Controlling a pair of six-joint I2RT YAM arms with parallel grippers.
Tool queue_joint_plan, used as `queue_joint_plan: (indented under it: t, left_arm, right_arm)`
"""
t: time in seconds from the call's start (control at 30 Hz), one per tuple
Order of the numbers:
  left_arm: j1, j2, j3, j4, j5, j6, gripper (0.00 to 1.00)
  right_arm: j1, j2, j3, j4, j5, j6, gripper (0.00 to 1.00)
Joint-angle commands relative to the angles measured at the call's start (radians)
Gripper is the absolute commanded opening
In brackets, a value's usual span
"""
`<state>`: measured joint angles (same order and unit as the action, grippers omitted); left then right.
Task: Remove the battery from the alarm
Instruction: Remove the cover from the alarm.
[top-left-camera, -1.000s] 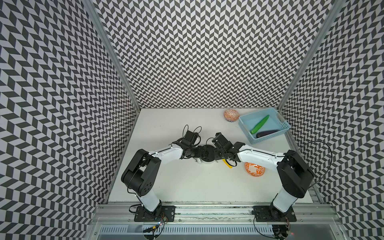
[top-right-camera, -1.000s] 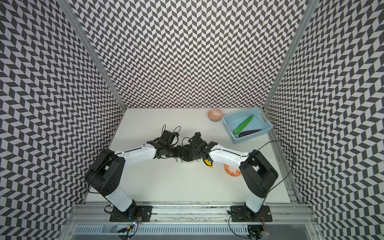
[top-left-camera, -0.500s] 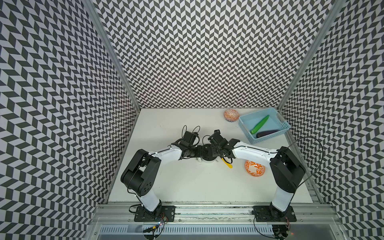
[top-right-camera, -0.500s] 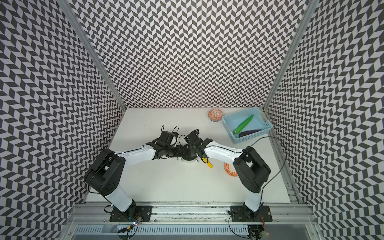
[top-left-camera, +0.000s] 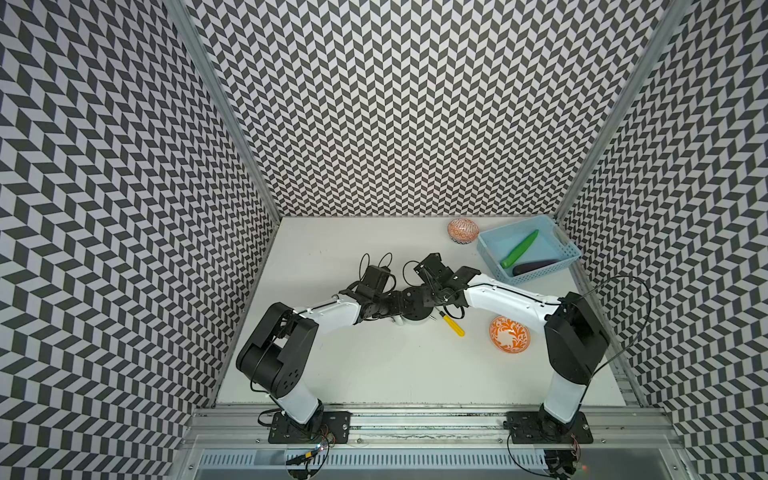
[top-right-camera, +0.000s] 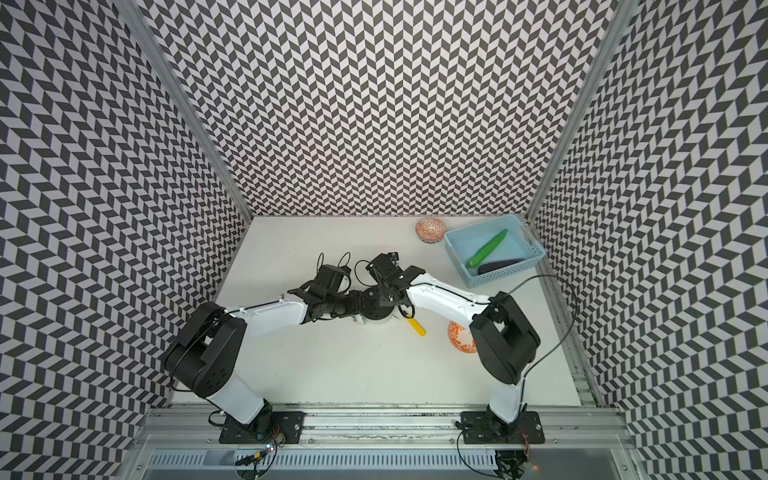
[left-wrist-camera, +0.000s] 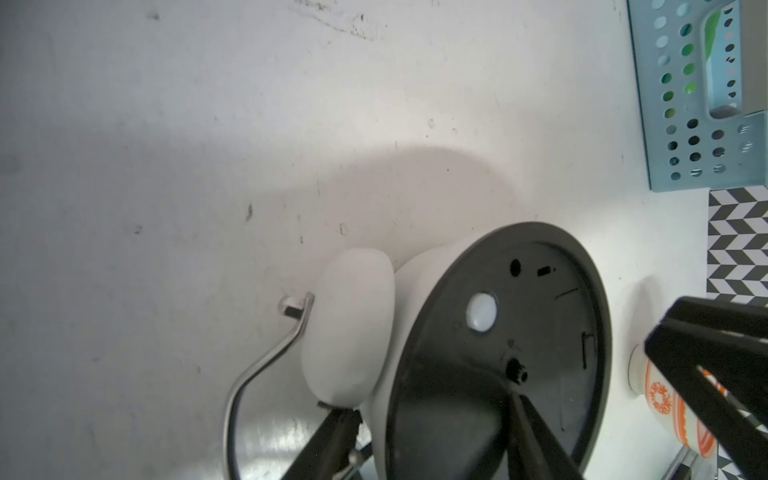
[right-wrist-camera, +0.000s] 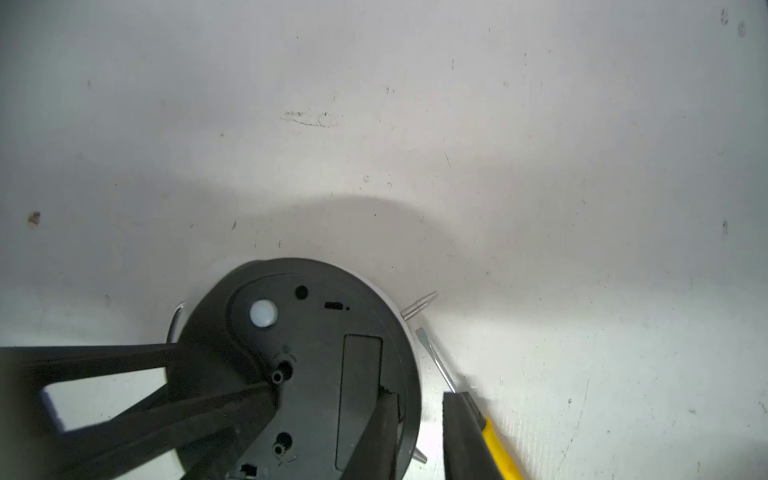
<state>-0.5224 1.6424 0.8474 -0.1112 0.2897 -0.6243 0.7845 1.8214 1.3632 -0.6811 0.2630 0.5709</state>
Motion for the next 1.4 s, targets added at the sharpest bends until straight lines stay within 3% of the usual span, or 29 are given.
queue_joint_plan:
  t: [0.0, 0.43, 0.93, 1.37]
  left_arm:
    - [-0.01, 0.017, -0.024, -0.109, -0.037, -0.011, 0.5]
    - [-0.027, 0.031, 0.019, -0.151, -0.072, 0.032, 0.52]
    - [-0.029, 0.025, 0.018, -0.157, -0.078, 0.024, 0.52]
    - [-0.028, 0.024, 0.024, -0.164, -0.092, 0.018, 0.51]
  right_arm:
    - [0.003, 0.025, 0.012, -0.002, -0.021, 0.009, 0.23]
    - [0.0, 0.081, 0.005, 0.009, 0.017, -0.033, 0.19]
    - [0.007, 0.191, -0.035, -0.194, -0.039, -0.04, 0.14]
    - [0.042, 0.292, -0.109, -0.33, -0.097, -0.097, 0.16]
